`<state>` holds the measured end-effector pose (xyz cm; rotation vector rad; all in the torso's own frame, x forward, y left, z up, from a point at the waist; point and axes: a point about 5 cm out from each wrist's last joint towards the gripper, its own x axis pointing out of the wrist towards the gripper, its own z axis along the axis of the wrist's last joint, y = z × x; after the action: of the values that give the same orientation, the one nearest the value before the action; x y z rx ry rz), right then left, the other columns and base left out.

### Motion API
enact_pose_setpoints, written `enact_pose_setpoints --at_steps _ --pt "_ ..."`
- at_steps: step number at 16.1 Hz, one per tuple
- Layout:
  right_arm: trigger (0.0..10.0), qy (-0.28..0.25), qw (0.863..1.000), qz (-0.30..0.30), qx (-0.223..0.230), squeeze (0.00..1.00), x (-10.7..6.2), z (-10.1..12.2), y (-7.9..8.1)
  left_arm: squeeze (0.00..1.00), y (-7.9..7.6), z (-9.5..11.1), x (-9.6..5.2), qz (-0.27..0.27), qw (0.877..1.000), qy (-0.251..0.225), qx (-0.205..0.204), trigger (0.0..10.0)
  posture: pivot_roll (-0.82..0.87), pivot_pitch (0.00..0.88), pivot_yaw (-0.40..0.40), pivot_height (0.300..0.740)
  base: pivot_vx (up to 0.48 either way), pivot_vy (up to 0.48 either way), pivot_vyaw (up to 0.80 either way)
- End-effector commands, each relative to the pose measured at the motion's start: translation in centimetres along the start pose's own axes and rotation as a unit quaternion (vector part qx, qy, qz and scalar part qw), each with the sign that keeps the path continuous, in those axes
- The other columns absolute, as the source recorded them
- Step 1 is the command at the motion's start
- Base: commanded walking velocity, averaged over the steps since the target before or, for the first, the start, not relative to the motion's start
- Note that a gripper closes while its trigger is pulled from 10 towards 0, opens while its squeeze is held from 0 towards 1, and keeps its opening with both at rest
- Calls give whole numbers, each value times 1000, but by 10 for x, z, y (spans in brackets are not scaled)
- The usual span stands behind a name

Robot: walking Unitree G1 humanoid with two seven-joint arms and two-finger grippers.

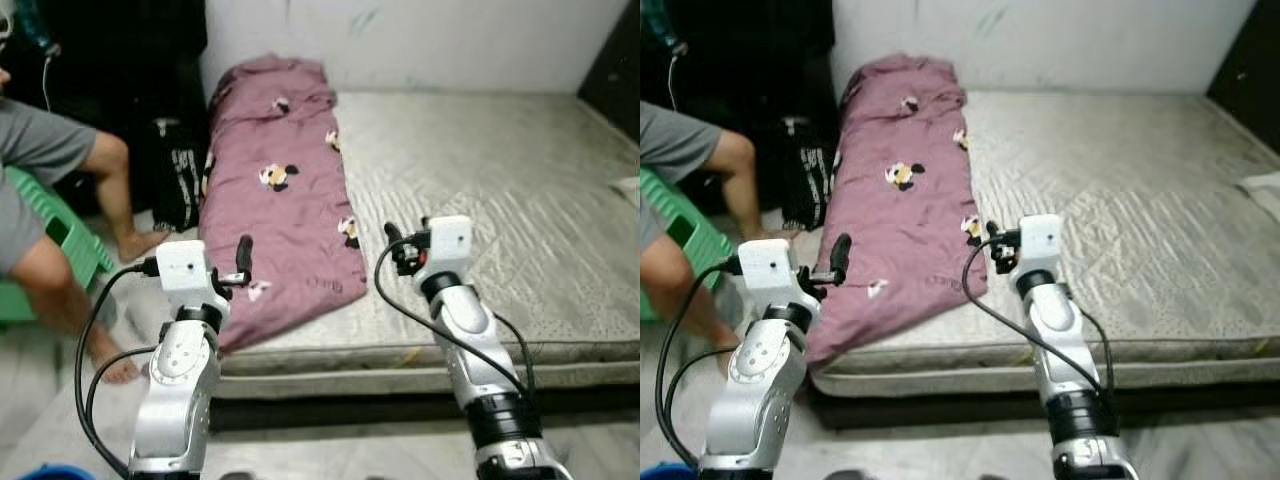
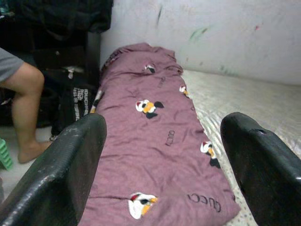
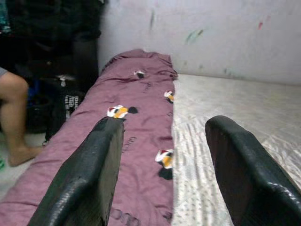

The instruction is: Clean up the room

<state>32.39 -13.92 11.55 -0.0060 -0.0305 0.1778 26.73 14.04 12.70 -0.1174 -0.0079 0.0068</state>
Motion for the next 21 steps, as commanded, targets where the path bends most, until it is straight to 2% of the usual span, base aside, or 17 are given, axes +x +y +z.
enact_pose_setpoints --at_steps 1,4,10,21 --pt "10000 -12 1000 10 3 0 3 6 8 0 6 3 0 11 1000 -9 7 10000 -30 0 -24 740 0 0 0" --pt "10000 -6 1000 10 5 0 3 4 8 0 2 6 -2 -11 1000 -20 -3 10000 -31 0 -24 740 0 0 0" --pt "10000 -7 1000 7 6 0 4 5 7 0 0 8 -3 -25 999 -26 -8 10000 -30 0 -27 740 291 0 -684" --pt "10000 -7 1000 5 4 0 4 5 6 0 0 8 -4 -25 999 -26 -10 10000 -31 0 -24 740 404 0 0"
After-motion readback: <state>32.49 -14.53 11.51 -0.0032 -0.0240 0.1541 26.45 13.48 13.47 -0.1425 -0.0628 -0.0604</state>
